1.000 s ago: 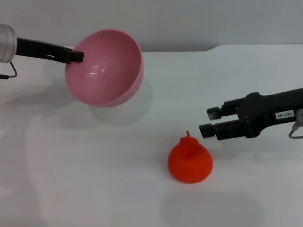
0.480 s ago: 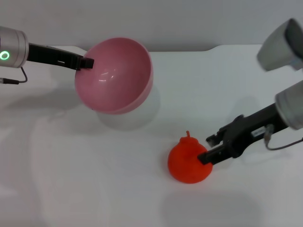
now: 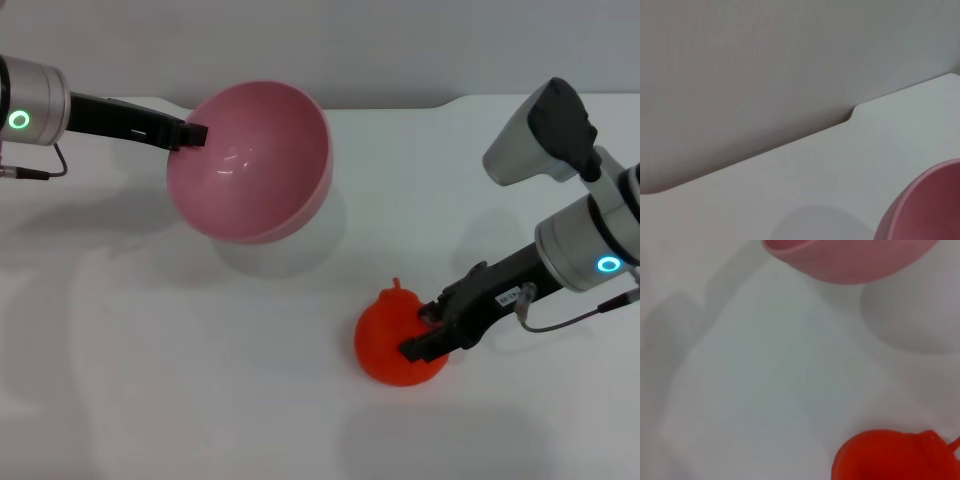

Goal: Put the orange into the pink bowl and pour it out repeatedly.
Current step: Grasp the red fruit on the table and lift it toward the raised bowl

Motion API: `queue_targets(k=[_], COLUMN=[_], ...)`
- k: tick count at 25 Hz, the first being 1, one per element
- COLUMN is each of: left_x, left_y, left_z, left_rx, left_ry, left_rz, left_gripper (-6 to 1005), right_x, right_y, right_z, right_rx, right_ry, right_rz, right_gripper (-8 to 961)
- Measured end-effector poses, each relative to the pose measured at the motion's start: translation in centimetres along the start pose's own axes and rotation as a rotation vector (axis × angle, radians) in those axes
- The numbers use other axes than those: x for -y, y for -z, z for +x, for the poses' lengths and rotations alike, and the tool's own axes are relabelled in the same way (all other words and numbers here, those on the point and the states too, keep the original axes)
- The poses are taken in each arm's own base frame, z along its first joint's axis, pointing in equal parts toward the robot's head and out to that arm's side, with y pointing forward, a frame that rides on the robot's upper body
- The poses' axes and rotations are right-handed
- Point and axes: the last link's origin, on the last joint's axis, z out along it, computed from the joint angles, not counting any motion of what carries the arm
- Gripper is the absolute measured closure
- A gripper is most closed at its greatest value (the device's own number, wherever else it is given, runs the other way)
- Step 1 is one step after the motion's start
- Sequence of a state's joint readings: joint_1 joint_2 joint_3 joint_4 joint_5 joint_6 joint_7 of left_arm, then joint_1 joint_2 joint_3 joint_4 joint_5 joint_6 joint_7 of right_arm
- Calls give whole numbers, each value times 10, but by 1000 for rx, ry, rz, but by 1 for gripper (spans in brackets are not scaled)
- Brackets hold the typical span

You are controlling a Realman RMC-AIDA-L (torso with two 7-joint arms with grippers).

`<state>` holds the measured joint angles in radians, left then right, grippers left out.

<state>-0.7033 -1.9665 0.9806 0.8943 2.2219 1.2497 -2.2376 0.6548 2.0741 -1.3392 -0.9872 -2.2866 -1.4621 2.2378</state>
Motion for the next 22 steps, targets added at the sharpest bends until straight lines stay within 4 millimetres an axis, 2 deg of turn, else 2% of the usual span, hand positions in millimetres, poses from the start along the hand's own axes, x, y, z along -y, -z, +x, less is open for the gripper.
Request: queue_targets(k=[7,13,18,21,22], left_x=[-3,-1,-1,-1,0], left_y=[-2,-2,-1,-1,-1], left_z=[4,7,7,7,7], left_rx=[-3,-10,-10,-10,-10], left_ry=[-15,-29,-32,-32,-32], left_rz=[-3,7,9,9,10], left_gripper=[956,956,956,956,956], right_x=[2,0,0,1,1], right_y=[-12,-13,-13,-12,-12], right_z=[-1,-4,-4,-4,-4], right_rx=[-2,21,23,27,30], right_ry=[-6,9,7,3,1], right_rz=[24,34,34,35,33], right_gripper=[318,395,627,829,834])
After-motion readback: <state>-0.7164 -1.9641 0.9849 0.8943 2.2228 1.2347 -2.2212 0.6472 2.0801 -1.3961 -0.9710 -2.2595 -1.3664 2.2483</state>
